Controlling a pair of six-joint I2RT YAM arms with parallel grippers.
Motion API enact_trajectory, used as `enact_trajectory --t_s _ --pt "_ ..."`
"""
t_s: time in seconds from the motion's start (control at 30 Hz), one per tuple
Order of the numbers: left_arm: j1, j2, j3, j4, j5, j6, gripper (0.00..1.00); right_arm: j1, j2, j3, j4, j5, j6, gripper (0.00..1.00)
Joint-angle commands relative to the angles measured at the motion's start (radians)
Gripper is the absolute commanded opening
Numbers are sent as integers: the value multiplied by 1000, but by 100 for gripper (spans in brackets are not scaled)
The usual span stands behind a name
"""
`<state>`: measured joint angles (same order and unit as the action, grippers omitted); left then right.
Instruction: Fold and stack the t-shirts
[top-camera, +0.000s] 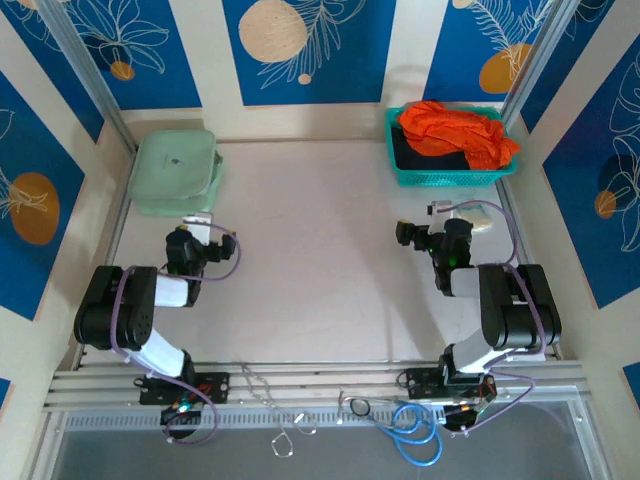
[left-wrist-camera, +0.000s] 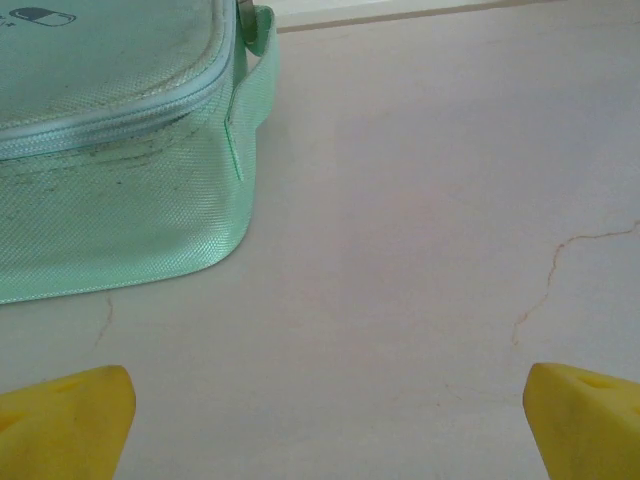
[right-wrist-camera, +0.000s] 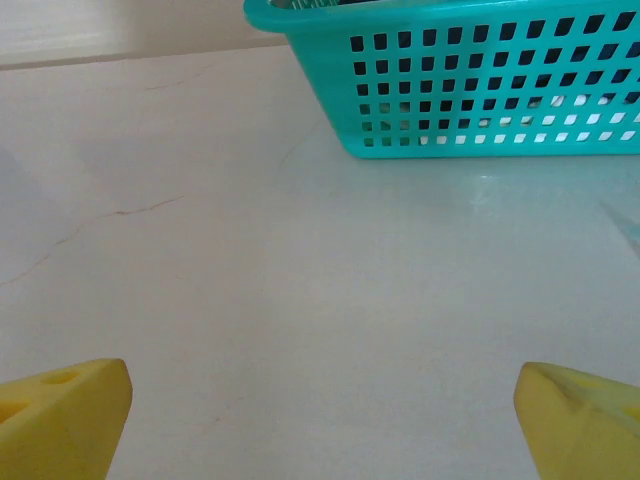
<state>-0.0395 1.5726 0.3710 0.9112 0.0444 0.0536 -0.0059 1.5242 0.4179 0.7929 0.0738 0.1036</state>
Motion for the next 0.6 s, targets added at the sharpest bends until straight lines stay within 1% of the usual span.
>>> enact_trajectory --t_s 0.0,0.57 --pt "-3 -9 6 22 8 -6 99 0 -1 4 6 -17 -4 99" --pt "-3 -8 6 22 9 -8 99 0 -1 5 2 -22 -2 99"
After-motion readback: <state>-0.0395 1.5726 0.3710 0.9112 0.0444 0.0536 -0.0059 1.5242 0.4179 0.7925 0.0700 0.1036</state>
